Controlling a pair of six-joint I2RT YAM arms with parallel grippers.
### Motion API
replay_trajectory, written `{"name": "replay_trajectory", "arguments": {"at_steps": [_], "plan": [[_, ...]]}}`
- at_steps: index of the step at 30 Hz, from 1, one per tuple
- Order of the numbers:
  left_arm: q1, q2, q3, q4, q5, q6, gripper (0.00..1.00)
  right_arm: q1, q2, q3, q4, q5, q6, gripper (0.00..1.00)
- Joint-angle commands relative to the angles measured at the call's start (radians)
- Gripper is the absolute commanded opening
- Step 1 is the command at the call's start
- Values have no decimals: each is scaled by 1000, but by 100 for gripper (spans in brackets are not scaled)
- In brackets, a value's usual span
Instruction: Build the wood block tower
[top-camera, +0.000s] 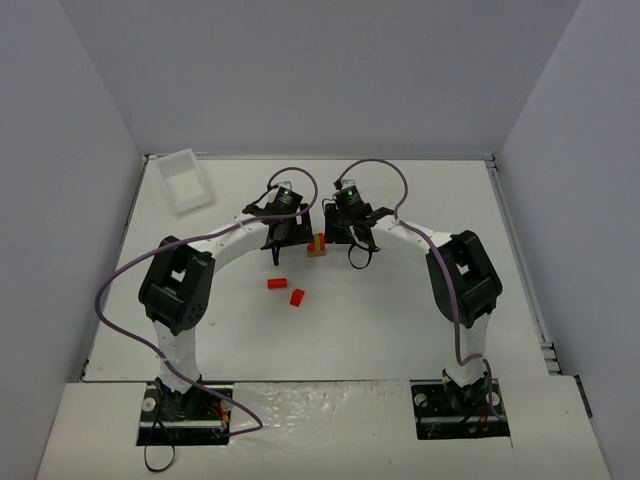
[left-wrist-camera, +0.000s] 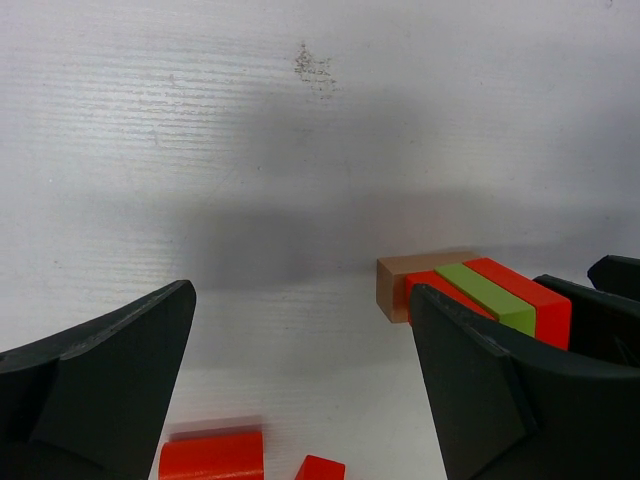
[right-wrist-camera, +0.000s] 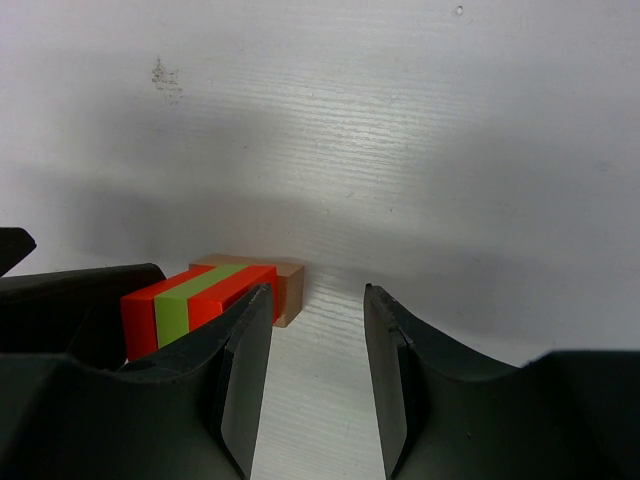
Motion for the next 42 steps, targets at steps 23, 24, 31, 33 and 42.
{"name": "replay_trajectory", "arguments": {"at_steps": [23, 24, 31, 33, 42], "plan": [[20, -320, -63, -71, -72, 151, 87, -14, -335, -76, -64, 136, -100, 39], [20, -358, -84, -94, -69, 155, 87, -14, -370, -92, -73, 138, -103, 39], [-2, -536, -264, -140, -35, -5, 87, -14, -562, -218, -106, 136, -82, 42], [-22, -553, -303, -136, -35, -41, 87, -14, -609, -250, -113, 130, -79, 42], [-82, -435, -307, -161, -52, -59, 87, -14, -756, -390, -136, 114, -51, 42]]}}
